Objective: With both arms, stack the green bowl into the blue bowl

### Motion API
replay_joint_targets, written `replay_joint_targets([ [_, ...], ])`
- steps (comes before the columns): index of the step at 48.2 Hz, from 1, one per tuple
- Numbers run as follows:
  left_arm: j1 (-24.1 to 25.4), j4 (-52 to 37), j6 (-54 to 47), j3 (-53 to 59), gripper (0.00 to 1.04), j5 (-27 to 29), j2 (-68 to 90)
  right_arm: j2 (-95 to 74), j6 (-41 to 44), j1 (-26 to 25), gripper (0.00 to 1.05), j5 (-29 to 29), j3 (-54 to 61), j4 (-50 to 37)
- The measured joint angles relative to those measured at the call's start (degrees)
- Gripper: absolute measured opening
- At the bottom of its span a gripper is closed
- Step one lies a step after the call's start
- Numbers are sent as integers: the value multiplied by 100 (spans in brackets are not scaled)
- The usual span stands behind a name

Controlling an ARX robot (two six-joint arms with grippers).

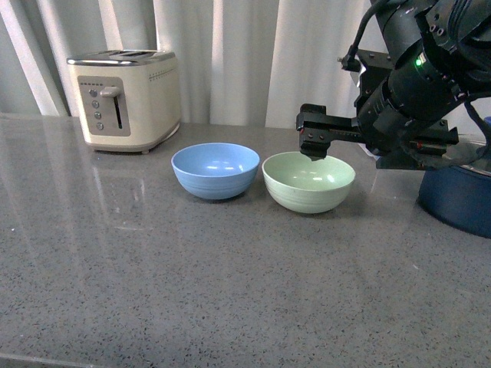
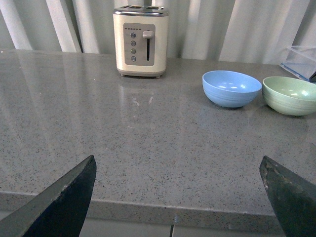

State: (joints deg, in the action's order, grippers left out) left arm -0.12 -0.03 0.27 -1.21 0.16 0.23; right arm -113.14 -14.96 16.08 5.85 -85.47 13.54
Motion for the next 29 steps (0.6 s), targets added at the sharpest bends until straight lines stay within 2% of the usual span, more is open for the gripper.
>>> replay_joint_targets([
  [29,0,0,0,0,98,0,0,-503,210,-109,95,-195,-343,-85],
])
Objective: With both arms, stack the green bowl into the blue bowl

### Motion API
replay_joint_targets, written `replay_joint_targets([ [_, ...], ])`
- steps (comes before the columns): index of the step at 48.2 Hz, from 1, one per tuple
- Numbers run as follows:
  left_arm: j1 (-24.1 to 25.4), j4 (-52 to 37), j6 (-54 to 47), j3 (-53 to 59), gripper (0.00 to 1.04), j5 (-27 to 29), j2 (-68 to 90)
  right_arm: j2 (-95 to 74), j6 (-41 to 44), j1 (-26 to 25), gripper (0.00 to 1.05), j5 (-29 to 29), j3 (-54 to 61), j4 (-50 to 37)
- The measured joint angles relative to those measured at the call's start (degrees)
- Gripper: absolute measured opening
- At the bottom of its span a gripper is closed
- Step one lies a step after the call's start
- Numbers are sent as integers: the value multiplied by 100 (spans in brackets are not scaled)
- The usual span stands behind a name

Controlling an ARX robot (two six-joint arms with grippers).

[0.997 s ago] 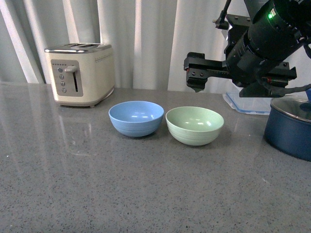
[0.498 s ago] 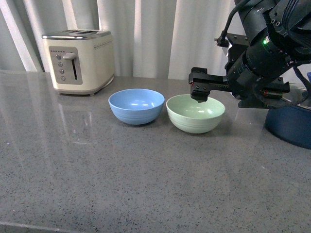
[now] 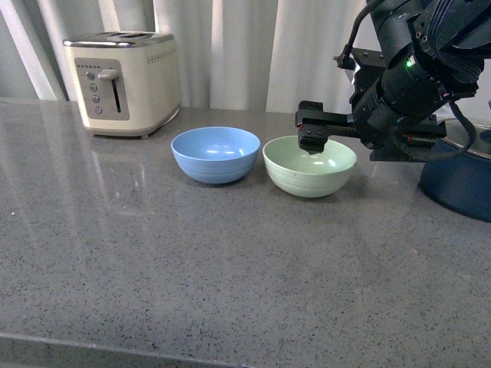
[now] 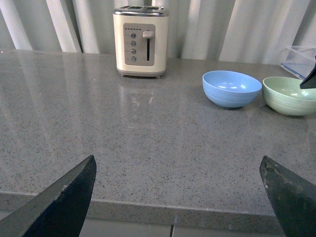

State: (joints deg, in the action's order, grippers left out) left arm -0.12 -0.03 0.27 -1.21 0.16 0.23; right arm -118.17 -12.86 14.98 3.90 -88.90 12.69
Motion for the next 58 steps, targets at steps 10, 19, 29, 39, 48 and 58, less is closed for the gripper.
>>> replay_joint_targets([
  [10,0,0,0,0,98,0,0,-140,63,-48,95,-61,-11,-46],
  [19,0,0,0,0,98,0,0,-293,125,-118,95,-168,-20,-160],
  [29,0,0,0,0,98,0,0,-334,219,-149,64,-378,-35,-313],
  [39,0,0,0,0,98,0,0,-334,216,-162,37,-391,-35,-393],
  [48,0,0,0,0,98,0,0,-334,214,-184,13,-363,-13,-422],
  [58,0,0,0,0,98,0,0,-269,225,-205,1,-341,55,-518],
])
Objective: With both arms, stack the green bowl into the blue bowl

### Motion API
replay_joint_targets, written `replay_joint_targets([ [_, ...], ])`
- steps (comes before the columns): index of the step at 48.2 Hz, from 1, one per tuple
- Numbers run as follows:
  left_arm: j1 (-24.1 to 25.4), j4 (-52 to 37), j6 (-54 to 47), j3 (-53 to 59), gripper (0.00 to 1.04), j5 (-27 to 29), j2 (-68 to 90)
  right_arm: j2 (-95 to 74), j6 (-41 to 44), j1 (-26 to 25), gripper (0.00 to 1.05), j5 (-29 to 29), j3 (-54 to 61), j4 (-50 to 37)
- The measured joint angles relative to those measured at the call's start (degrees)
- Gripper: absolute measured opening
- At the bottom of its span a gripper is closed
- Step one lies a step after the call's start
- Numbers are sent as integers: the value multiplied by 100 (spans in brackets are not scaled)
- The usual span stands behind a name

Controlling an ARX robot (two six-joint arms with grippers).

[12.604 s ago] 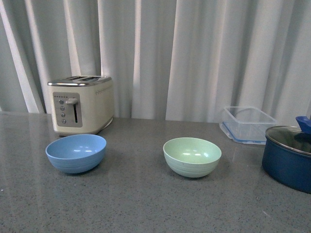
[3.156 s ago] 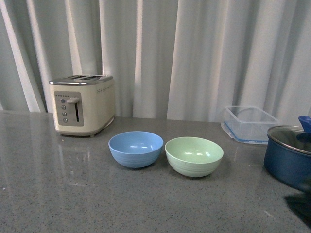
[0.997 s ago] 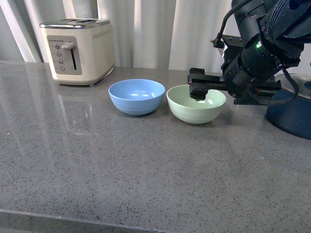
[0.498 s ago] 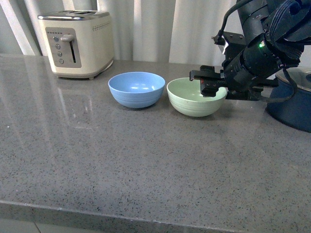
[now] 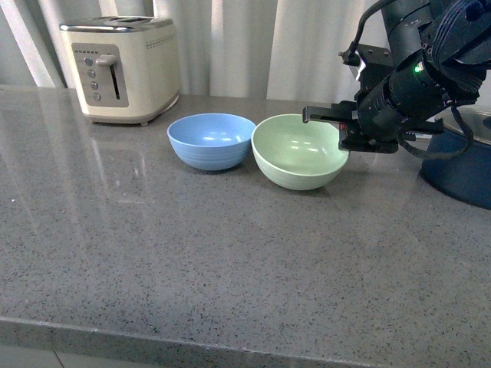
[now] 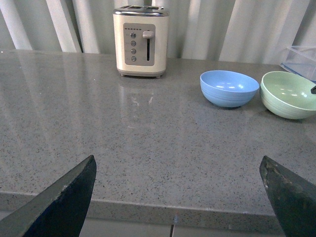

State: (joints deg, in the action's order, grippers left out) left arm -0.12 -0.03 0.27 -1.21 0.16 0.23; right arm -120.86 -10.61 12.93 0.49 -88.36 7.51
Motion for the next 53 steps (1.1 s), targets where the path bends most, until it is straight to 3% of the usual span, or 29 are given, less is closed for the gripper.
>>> replay_joint_targets([
  [13,0,0,0,0,98,0,0,131,190,0,1,2,-50,186],
  [27,0,0,0,0,98,0,0,354,492,59,1,-20,-857,610],
  [53,0,0,0,0,98,0,0,-278,503,804,1,-111,-2223,981],
])
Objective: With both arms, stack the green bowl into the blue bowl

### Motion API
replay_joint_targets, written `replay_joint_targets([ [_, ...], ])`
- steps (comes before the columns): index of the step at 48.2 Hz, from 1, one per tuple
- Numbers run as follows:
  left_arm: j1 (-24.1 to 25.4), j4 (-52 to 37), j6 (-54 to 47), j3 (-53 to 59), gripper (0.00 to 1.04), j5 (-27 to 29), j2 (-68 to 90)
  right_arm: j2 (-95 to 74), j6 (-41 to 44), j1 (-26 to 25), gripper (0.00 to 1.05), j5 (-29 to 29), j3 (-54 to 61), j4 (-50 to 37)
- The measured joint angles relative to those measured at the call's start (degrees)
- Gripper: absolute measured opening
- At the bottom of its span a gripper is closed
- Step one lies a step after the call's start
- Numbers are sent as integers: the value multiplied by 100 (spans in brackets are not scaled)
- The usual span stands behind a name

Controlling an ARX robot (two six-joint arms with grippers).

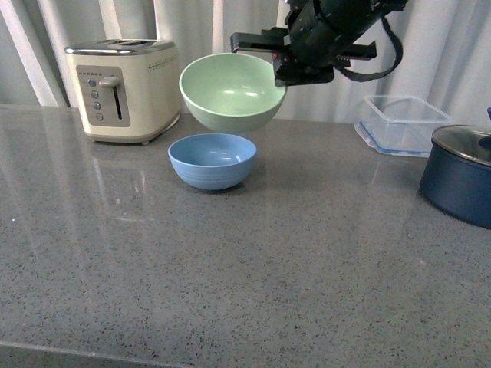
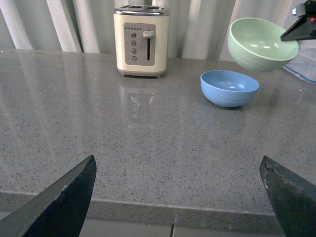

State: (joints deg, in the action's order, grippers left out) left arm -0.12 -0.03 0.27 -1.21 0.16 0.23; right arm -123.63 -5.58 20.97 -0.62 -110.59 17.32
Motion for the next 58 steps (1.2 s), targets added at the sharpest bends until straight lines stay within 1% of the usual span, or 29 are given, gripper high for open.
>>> replay_joint_targets([
  [18,0,0,0,0,98,0,0,-634,-20,256,1,-151,-634,76],
  [44,0,0,0,0,98,0,0,-1279,101,129,1,-354,-938,-33],
  [45,0,0,0,0,98,0,0,-1279,98,120,3,-356,-938,-37],
  [46,0,0,0,0,98,0,0,-1279,81,107,8,-369,-938,-39],
  [48,0,0,0,0,98,0,0,-1279,63,90,15,-382,-938,-39],
  [52,0,0,0,0,98,0,0,-1268,26,68,24,-398,-938,-39],
  [53,0,0,0,0,98,0,0,-1263,20,52,30,-398,-935,-48],
  [58,0,0,0,0,98,0,0,-1088,-2,11,49,-404,-682,-192],
])
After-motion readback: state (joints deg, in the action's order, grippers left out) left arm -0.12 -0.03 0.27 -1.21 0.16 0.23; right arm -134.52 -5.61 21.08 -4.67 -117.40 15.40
